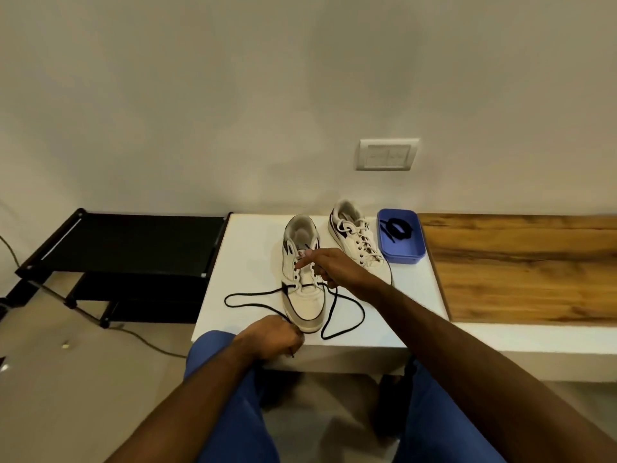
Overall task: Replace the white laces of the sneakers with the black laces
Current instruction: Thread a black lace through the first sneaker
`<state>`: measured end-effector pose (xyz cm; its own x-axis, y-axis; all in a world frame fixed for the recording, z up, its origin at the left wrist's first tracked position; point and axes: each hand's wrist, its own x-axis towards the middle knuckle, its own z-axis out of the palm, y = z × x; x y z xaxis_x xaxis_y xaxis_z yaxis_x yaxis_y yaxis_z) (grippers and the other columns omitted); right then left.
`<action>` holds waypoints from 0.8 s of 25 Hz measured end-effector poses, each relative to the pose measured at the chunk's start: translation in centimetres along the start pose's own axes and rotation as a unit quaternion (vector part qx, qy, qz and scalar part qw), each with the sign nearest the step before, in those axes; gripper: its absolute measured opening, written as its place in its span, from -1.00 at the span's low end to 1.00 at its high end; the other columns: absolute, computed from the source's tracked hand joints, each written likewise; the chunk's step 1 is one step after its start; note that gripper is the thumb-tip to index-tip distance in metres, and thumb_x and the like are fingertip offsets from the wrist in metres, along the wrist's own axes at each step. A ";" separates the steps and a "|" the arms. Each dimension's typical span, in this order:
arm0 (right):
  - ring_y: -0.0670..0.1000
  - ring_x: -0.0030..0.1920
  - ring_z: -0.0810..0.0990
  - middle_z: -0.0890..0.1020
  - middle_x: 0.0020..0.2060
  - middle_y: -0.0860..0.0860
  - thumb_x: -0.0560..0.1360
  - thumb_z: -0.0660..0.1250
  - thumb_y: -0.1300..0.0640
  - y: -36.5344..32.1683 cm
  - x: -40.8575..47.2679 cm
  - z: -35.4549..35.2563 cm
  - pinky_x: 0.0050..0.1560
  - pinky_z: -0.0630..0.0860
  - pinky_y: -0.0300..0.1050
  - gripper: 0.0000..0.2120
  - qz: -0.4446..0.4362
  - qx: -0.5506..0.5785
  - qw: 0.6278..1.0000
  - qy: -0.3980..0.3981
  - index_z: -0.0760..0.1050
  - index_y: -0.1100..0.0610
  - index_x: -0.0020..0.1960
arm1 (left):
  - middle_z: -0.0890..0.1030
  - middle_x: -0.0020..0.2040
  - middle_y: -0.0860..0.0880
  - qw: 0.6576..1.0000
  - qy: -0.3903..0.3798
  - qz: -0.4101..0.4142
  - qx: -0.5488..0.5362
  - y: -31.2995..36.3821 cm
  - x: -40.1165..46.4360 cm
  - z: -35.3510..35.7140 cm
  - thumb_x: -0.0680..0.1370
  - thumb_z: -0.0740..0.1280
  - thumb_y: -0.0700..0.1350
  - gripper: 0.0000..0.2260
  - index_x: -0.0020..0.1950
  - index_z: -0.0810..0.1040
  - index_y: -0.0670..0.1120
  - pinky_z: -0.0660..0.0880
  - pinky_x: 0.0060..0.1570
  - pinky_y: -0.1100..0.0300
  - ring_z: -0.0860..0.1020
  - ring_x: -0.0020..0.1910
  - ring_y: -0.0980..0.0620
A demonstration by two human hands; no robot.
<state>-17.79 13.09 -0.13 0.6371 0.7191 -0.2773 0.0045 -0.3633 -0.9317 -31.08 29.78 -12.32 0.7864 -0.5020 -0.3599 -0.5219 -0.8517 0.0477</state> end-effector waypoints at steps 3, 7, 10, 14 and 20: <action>-0.15 -0.45 0.23 0.31 -0.45 -0.16 0.72 0.09 -0.04 -2.2 0.1 -1.2 -0.44 0.18 -0.27 -0.56 -0.027 0.011 0.999 0.036 0.65 0.21 0.08 | 0.64 -0.06 0.17 0.948 0.127 -0.108 -0.270 -1.3 -0.8 -5.0 0.55 0.42 -0.07 -0.89 0.03 0.72 0.00 0.47 0.00 0.28 0.57 -0.06 0.20; -0.13 -0.42 0.25 0.36 -0.43 -0.13 0.71 0.13 0.06 -9.8 -0.1 -3.7 -0.40 0.21 -0.27 -0.67 -0.123 0.072 0.987 0.068 0.62 0.20 0.04 | 0.63 -0.12 0.07 0.774 0.420 -0.198 -0.430 -4.4 -3.3 -17.7 0.51 0.50 -0.15 -0.90 -0.15 0.70 0.05 0.51 -0.09 0.24 0.61 -0.13 0.10; -0.08 -0.36 0.40 0.51 -0.34 -0.01 0.69 0.19 0.15 -16.3 -1.3 -5.4 -0.30 0.33 -0.23 -0.75 -0.207 0.128 0.966 0.085 0.61 0.24 0.10 | 0.70 -0.11 0.03 0.691 0.531 -0.194 -0.450 -4.7 -5.6 -27.5 0.58 0.42 -0.15 -0.90 -0.06 0.74 -0.01 0.48 -0.15 0.36 0.64 -0.15 0.12; -0.02 -0.12 0.65 0.71 -0.09 0.13 0.66 0.23 0.26 -24.3 -4.5 -6.7 -0.06 0.54 -0.23 -0.77 -0.293 0.169 0.937 0.083 0.58 0.24 0.25 | 0.72 -0.19 -0.01 0.609 0.620 -0.168 -0.465 -2.8 -8.2 -36.6 0.54 0.47 -0.12 -0.93 -0.03 0.74 -0.07 0.55 -0.11 0.32 0.66 -0.20 0.10; 0.06 0.00 0.73 0.74 -0.03 0.16 0.62 0.31 0.29 -31.0 -8.9 -7.1 0.09 0.60 -0.13 -0.80 -0.366 0.154 0.910 0.120 0.57 0.28 0.21 | 0.74 -0.19 0.00 0.531 0.691 -0.142 -0.469 0.4 -10.3 -42.3 0.49 0.52 -0.17 -0.95 -0.07 0.72 -0.10 0.59 -0.02 0.18 0.71 -0.20 0.01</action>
<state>-18.10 13.71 32.87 0.7003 0.5386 0.4685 0.3026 0.3705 -0.8782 -25.41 28.31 30.80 0.6194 0.5880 0.5202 -0.4326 -0.2972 0.8512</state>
